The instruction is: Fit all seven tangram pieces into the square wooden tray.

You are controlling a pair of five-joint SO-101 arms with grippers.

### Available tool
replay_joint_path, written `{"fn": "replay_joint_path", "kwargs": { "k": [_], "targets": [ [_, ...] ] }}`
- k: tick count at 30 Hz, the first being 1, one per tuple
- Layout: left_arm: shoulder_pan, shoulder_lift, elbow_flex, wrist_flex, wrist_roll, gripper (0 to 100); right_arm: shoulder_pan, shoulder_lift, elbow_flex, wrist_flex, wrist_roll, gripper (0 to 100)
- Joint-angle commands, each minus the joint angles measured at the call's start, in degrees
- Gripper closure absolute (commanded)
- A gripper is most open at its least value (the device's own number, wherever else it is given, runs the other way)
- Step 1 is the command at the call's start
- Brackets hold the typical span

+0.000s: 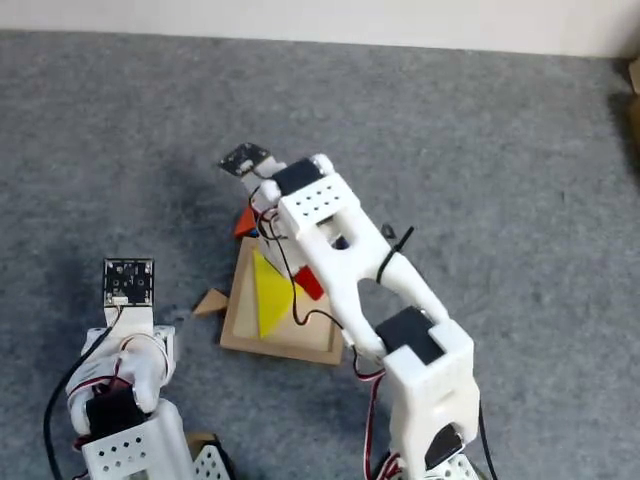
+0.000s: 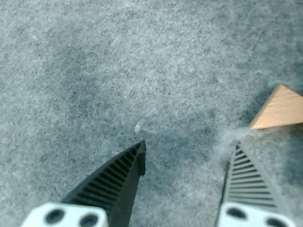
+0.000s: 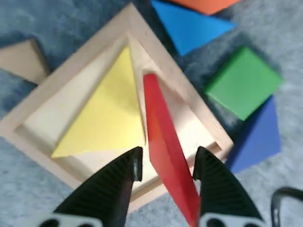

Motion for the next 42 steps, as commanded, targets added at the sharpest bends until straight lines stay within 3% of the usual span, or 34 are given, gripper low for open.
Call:
{"fn": "replay_joint_path", "kwargs": {
  "k": [1, 5, 10, 17, 25, 32, 42],
  "targets": [
    [-0.40, 0.13, -1.01, -0.18, -0.62, 73, 1.36, -8.13, -4.62, 3.30, 0.44, 82.4],
    [-0.40, 0.13, -1.01, -0.18, -0.62, 73, 3.56, -12.26, -4.09, 5.23, 0.70, 84.2],
    [-0.40, 0.13, -1.01, -0.18, -0.62, 73, 7.08, -13.67, 4.53, 1.98, 1.58, 99.6],
    [-0.40, 0.13, -1.01, -0.18, -0.62, 73, 9.01, -13.32, 23.87, -15.96, 4.92, 99.3],
    [-0.40, 0.13, -1.01, -0.18, -0.62, 73, 2.95, -12.00, 31.16, -26.59, 4.84, 99.3],
    [-0.40, 0.13, -1.01, -0.18, -0.62, 73, -0.66, -5.23, 26.59, -26.51, 4.04, 99.3],
    [-0.40, 0.13, -1.01, -0.18, -0.62, 73, 0.40, -13.23, 18.77, -16.66, -4.13, 99.3]
  ]
}}
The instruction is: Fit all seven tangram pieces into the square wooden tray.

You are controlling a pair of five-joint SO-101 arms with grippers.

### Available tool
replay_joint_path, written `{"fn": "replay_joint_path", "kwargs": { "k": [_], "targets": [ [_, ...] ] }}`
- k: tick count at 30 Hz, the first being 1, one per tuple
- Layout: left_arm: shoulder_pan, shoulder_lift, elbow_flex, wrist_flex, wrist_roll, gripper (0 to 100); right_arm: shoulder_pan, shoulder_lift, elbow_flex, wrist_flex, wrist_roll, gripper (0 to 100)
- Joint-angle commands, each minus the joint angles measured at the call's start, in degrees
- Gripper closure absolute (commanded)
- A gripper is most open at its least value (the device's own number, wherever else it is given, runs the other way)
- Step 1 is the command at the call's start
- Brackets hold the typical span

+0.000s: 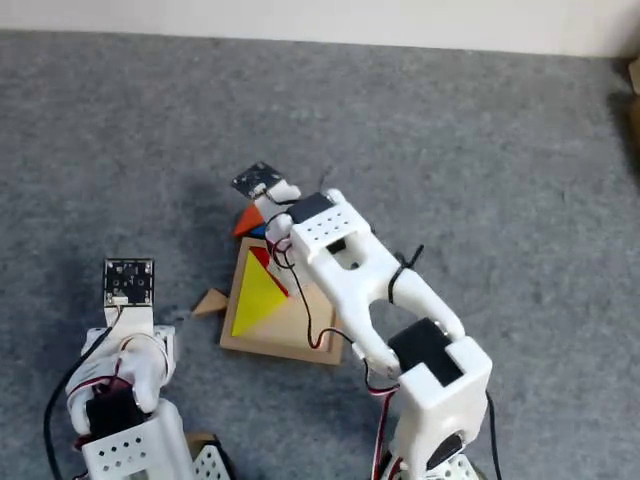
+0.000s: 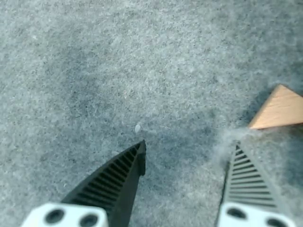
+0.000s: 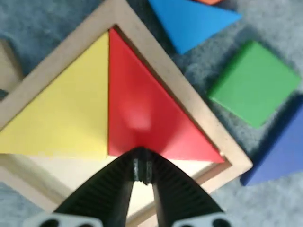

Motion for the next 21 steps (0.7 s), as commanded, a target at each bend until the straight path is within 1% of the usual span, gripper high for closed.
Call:
{"fn": "replay_joint_path", "kwargs": {
  "k": [1, 5, 8, 9, 11, 14, 16, 21],
  "targets": [
    [-0.40, 0.13, -1.01, -0.18, -0.62, 73, 0.48, -8.13, -3.74, 1.89, -1.85, 99.3],
    [-0.40, 0.13, -1.01, -0.18, -0.62, 73, 4.62, -13.76, -3.74, 1.63, -2.20, 99.2],
    [-0.40, 0.13, -1.01, -0.18, -0.62, 73, 8.75, -14.20, -3.91, 1.54, -3.96, 97.8],
    [-0.40, 0.13, -1.01, -0.18, -0.62, 73, 10.07, -13.58, -4.09, 1.54, -4.66, 95.3],
    [-0.40, 0.13, -1.01, -0.18, -0.62, 73, 12.35, -11.56, -4.09, 1.54, -5.71, 86.9],
    [-0.40, 0.04, -1.01, -0.18, -0.62, 73, 14.73, -7.34, -4.70, 0.31, -5.45, 76.4],
    [-0.40, 0.04, -1.01, -0.18, -0.62, 73, 16.22, -4.18, -6.02, -1.98, -5.45, 73.8],
    [-0.40, 0.04, -1.01, -0.18, -0.62, 73, 17.80, 4.00, -11.74, -3.03, -5.36, 73.2]
  ]
}}
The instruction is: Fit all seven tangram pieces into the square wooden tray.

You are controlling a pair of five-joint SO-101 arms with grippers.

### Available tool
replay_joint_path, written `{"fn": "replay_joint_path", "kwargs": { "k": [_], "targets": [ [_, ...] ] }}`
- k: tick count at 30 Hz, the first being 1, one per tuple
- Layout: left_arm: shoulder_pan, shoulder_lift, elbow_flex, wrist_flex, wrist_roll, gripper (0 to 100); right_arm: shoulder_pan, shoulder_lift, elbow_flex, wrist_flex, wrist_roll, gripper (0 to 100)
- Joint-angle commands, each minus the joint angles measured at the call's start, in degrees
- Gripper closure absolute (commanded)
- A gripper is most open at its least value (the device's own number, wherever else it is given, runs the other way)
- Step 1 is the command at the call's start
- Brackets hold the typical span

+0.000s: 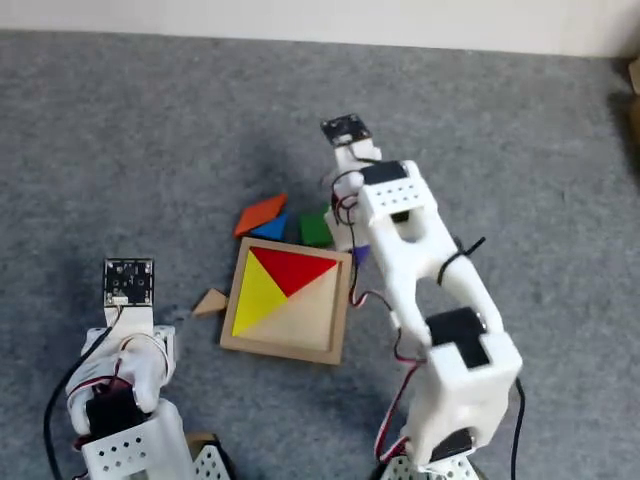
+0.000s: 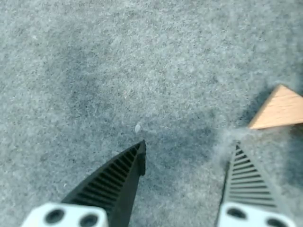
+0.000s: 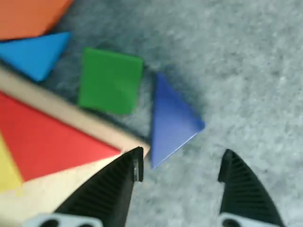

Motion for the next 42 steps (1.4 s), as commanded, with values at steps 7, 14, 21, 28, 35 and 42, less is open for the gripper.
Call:
{"fn": "replay_joint_path", "kwargs": {
  "k": [7, 14, 21, 28, 35, 42],
  "targets": [
    [-0.40, 0.04, -1.01, -0.18, -0.62, 73, 0.75, 9.36, -11.91, -0.84, 2.46, 73.2],
    [-0.40, 0.04, -1.01, -0.18, -0.62, 73, 0.13, 13.76, -12.26, -0.84, 3.60, 73.5],
    [-0.40, 0.04, -1.01, -0.18, -0.62, 73, 0.40, 16.04, -12.18, -0.84, 6.24, 78.3],
    [-0.40, 0.04, -1.01, -0.18, -0.62, 73, 0.48, 15.87, -12.26, -0.66, 6.24, 88.4],
    [-0.40, 0.04, -1.01, -0.18, -0.62, 73, 0.75, 11.74, -14.29, 4.97, 6.33, 89.9],
    [-0.40, 0.04, -1.01, -0.18, -0.62, 73, 0.66, -0.13, -14.20, 10.42, 9.85, 89.9]
  ]
}}
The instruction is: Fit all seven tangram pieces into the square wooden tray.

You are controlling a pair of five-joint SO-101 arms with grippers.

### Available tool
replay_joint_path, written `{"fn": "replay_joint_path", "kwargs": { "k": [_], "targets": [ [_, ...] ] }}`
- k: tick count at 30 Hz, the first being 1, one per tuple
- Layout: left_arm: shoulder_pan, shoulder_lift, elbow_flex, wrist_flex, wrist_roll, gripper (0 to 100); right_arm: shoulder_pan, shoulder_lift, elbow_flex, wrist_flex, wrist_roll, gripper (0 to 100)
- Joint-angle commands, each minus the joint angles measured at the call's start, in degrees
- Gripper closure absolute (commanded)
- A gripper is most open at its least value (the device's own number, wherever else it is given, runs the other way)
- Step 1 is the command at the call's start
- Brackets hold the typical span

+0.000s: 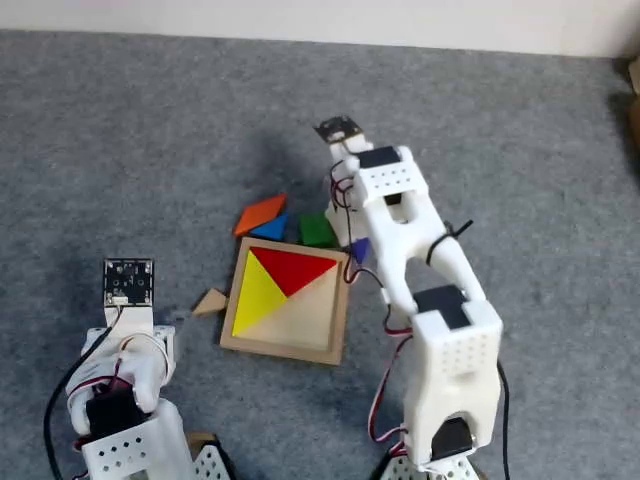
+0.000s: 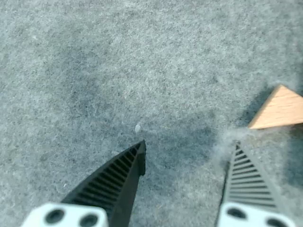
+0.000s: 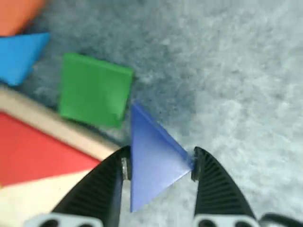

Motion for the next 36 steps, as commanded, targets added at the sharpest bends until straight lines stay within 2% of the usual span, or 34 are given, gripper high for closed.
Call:
{"fn": "replay_joint_path", "kwargs": {
  "k": [1, 6, 11, 15, 18, 24, 31, 34, 36],
  "targets": [
    [-0.40, 0.04, -1.01, -0.18, -0.62, 73, -0.13, -9.54, -1.63, 4.53, 3.60, 89.9],
    [-0.40, 0.04, -1.01, -0.18, -0.62, 73, -3.82, -14.99, -1.63, 11.65, 7.91, 89.9],
    [-0.40, 0.04, -1.01, -0.18, -0.62, 73, -9.01, -19.74, -1.19, 18.86, 8.70, 89.9],
    [-0.40, 0.04, -1.01, -0.18, -0.62, 73, -13.58, -25.89, 5.76, 19.47, 8.70, 89.9],
    [-0.40, 0.04, -1.01, -0.18, -0.62, 73, -17.27, -31.96, 14.29, 15.43, 8.70, 89.9],
    [-0.40, 0.04, -1.01, -0.18, -0.62, 73, -23.08, -40.48, 31.34, 0.84, 8.70, 89.9],
    [-0.40, 0.04, -1.01, -0.18, -0.62, 73, -23.69, -40.66, 41.01, -13.05, 8.79, 89.9],
    [-0.40, 0.04, -1.01, -0.18, -0.62, 73, -23.52, -40.66, 43.47, -15.78, 11.16, 89.9],
    [-0.40, 0.04, -1.01, -0.18, -0.62, 73, -23.52, -40.66, 43.91, -15.78, 9.14, 89.9]
  ]
}}
